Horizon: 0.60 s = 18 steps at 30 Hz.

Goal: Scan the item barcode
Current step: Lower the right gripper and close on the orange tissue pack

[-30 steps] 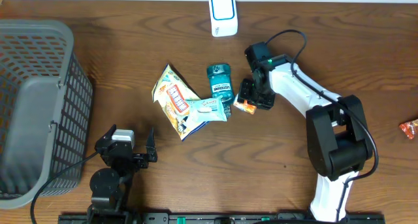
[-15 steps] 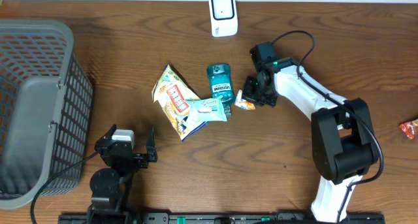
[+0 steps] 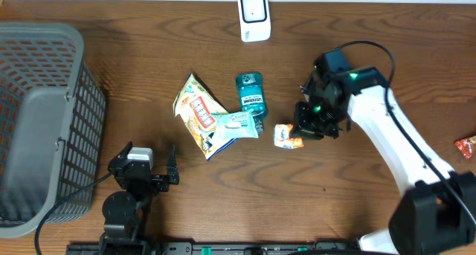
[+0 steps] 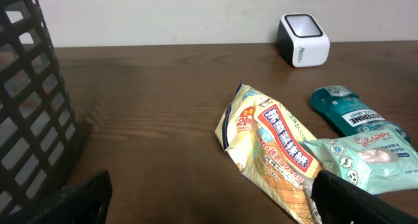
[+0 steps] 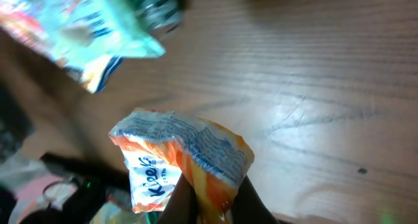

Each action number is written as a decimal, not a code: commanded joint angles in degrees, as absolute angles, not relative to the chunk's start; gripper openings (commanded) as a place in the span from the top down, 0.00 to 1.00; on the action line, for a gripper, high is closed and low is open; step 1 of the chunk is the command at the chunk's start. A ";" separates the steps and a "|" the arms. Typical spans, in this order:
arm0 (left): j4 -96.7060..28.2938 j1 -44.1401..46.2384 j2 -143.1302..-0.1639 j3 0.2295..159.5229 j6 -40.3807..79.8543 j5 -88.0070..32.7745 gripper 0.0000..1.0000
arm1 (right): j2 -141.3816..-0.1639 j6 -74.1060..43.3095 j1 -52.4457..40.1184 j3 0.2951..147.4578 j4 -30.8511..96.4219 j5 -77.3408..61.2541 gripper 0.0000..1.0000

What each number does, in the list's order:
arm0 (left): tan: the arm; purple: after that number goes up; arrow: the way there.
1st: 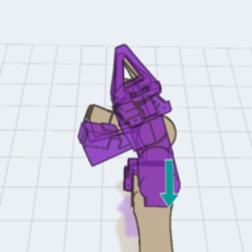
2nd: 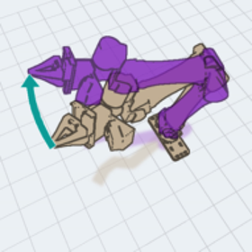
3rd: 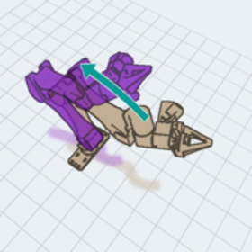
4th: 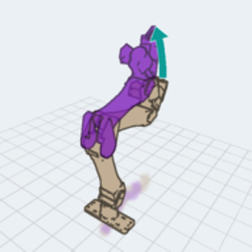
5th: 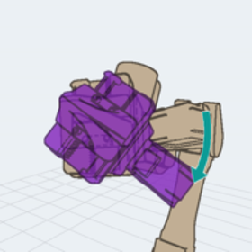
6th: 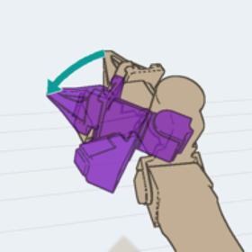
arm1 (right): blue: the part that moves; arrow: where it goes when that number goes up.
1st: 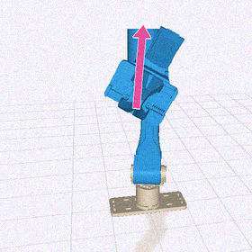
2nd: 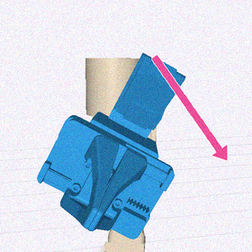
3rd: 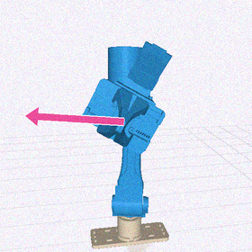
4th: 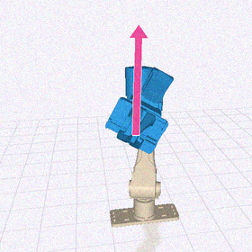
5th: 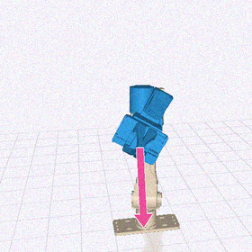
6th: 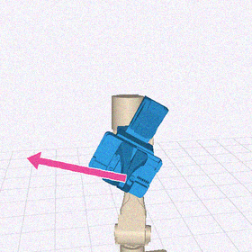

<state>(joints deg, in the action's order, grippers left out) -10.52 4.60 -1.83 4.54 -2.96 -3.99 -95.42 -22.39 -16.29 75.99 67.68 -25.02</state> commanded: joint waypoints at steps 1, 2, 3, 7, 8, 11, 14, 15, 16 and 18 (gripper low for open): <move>-12.21 4.40 -1.74 3.75 -2.68 -4.51 0.02 | -93.51 -19.46 -16.16 76.12 67.53 -28.23 0.99; -12.21 4.40 -1.74 3.75 -2.68 -4.51 0.02 | -93.25 -19.49 -16.16 76.12 67.42 -28.23 0.99; -12.21 4.40 -1.74 3.75 -2.68 -4.51 0.02 | -93.10 -19.51 -16.16 76.12 67.22 -28.23 0.99; -12.21 4.40 -1.74 3.75 -2.68 -4.51 0.02 | -93.06 -19.68 -16.16 76.12 67.24 -31.42 0.92; -12.21 4.40 -1.74 3.75 -2.68 -4.51 0.02 | -93.06 -19.66 -16.16 76.12 67.44 -32.95 0.94; -12.21 4.40 -1.74 3.75 -2.68 -4.51 0.02 | -93.06 -19.64 -16.16 76.12 69.19 -34.15 0.98; -12.21 4.40 -1.74 3.75 -2.68 -4.51 0.02 | -93.06 -19.66 -16.16 76.12 68.99 -32.60 0.98; -12.21 4.40 -1.74 3.75 -2.68 -4.51 0.02 | -93.06 -19.66 -16.16 76.09 68.42 -31.24 0.99; -12.21 4.40 -1.74 3.75 -2.68 -4.51 0.02 | -93.06 -19.68 -16.23 76.05 67.46 -28.82 0.99; -12.21 4.40 -1.74 3.75 -2.68 -4.51 0.02 | -93.12 -19.70 -16.62 75.75 64.99 -21.30 0.99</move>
<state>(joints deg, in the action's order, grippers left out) -10.52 4.60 -1.83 4.54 -2.96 -3.99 -94.02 -20.32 -16.32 75.99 66.65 -29.23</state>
